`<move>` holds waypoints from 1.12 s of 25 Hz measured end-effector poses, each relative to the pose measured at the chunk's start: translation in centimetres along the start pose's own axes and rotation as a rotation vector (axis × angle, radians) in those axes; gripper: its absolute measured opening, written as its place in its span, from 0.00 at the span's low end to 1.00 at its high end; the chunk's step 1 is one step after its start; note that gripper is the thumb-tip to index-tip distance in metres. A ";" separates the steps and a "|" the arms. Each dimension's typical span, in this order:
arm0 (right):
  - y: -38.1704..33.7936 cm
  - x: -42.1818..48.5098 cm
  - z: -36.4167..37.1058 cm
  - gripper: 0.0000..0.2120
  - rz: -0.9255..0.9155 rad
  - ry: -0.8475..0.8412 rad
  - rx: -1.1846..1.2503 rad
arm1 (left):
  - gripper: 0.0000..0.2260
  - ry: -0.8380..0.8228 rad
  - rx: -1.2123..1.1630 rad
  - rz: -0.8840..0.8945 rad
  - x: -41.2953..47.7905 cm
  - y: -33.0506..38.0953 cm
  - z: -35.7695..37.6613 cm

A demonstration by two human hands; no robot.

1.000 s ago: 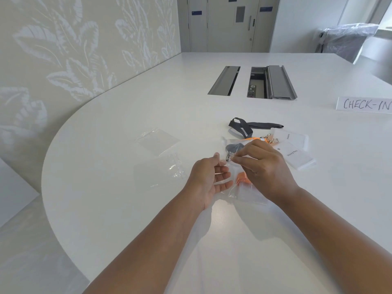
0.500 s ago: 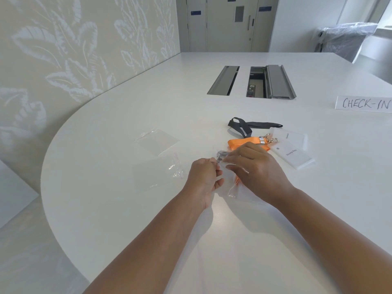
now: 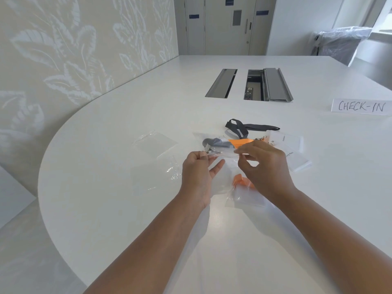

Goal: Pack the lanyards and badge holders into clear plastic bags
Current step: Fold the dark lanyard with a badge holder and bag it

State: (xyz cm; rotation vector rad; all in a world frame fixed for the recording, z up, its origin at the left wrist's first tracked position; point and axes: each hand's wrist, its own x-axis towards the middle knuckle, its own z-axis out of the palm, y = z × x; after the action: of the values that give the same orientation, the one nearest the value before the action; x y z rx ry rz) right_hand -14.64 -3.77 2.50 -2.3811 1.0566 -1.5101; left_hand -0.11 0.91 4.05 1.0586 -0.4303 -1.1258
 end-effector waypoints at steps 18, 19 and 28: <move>-2.2 1.8 -2.0 0.12 0.810 0.008 0.900 | 0.10 -0.331 -0.014 -0.120 -1.0 0.3 -0.2; -2.3 1.8 -1.9 0.14 0.784 -0.025 0.857 | 0.11 -0.331 0.038 -0.101 -1.0 0.2 -0.2; -2.7 1.8 -1.7 0.39 0.800 -0.021 0.861 | 0.08 -0.213 0.002 -0.028 -0.4 -0.3 -0.4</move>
State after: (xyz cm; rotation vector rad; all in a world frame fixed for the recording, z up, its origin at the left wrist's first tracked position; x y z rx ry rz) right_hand -14.31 -2.43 5.85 -1.1816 0.9054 -1.2367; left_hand -0.10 1.39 3.73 0.9522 -0.5866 -1.2686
